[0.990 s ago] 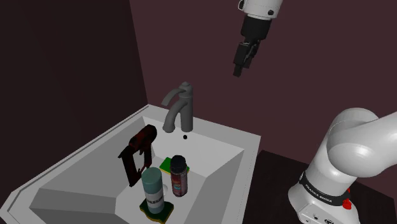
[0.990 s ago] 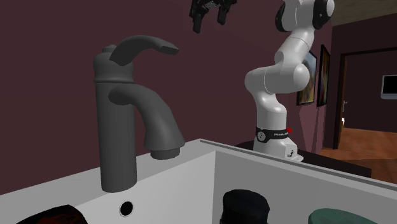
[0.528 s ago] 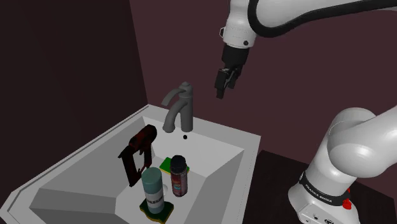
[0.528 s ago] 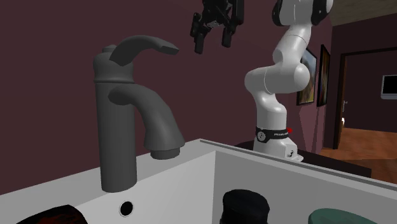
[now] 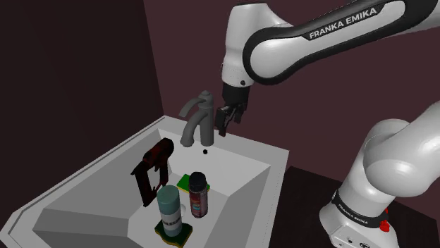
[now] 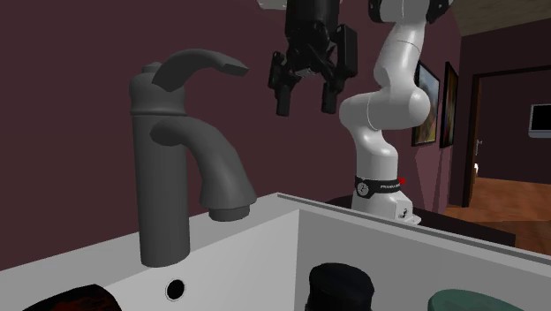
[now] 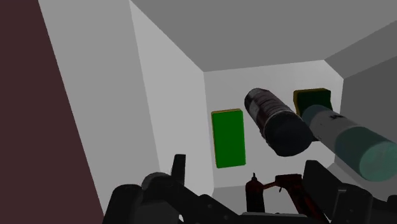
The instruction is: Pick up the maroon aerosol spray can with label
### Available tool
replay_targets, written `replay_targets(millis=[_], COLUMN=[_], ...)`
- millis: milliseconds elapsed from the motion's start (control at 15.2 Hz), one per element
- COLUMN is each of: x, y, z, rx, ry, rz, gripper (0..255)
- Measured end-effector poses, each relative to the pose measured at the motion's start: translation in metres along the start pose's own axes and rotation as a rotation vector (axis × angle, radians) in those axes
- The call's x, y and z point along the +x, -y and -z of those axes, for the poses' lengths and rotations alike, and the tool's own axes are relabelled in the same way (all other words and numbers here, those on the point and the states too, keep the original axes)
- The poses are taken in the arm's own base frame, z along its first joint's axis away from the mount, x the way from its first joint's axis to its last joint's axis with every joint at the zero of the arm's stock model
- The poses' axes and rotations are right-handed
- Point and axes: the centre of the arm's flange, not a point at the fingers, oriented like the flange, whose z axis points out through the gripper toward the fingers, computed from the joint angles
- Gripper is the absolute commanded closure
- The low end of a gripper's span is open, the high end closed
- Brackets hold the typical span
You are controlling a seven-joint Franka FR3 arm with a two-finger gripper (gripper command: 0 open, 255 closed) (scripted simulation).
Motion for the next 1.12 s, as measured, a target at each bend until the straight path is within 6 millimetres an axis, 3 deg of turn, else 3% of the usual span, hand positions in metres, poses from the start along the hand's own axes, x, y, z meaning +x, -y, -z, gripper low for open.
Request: replay_targets(millis=[990, 1122], x=[0.055, 0.058], y=[0.104, 0.109], z=[-0.158, -0.163], rx=[0.035, 0.037], ry=[0.062, 0.046], rz=[-0.046, -0.076], gripper=[0, 0])
